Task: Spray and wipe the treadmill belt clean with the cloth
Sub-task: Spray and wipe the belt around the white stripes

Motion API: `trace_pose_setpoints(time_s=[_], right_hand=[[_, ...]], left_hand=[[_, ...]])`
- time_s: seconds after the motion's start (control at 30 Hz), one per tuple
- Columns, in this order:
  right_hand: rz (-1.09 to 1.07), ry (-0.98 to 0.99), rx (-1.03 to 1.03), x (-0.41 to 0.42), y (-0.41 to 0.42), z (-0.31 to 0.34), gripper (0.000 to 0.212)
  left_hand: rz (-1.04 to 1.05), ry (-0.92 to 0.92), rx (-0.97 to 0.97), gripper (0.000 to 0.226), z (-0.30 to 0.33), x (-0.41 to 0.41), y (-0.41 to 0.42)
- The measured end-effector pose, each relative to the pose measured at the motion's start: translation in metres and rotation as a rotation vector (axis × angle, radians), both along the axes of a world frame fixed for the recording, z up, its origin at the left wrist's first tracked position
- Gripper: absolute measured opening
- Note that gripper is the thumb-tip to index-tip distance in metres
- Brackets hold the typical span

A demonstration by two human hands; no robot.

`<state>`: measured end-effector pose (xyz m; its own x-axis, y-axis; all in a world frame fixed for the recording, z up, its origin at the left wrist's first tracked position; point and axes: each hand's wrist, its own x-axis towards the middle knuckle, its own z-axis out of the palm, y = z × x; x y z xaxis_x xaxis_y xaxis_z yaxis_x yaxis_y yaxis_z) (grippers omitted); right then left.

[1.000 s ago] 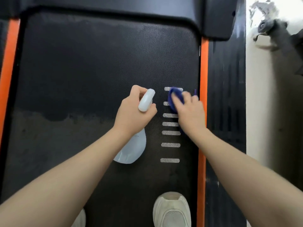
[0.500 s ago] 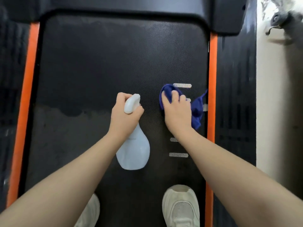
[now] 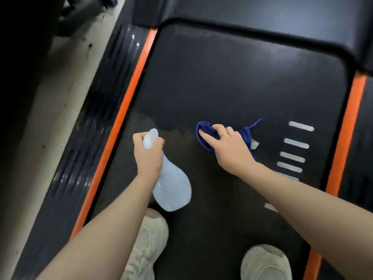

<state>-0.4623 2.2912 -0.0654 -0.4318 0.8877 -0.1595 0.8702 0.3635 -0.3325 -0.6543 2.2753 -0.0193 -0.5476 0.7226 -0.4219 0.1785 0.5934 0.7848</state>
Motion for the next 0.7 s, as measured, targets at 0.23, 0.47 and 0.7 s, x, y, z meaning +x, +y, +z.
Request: trace_pose_setpoints(time_s=[0.23, 0.47, 0.7], right_hand=[[-0.169, -0.013, -0.088, -0.063, 0.034, -0.009, 0.058], [-0.202, -0.058, -0.035, -0.124, 0.075, -0.029, 0.048], [0.419, -0.155, 0.169, -0.206, 0.069, -0.039, 0.035]], left_hand=[[-0.017, 0.007, 0.005, 0.021, -0.008, -0.049, 0.012], [0.027, 0.094, 0.066, 0.020, -0.014, -0.085, 0.019], [0.066, 0.144, 0.139, 0.021, -0.015, -0.136, 0.034]])
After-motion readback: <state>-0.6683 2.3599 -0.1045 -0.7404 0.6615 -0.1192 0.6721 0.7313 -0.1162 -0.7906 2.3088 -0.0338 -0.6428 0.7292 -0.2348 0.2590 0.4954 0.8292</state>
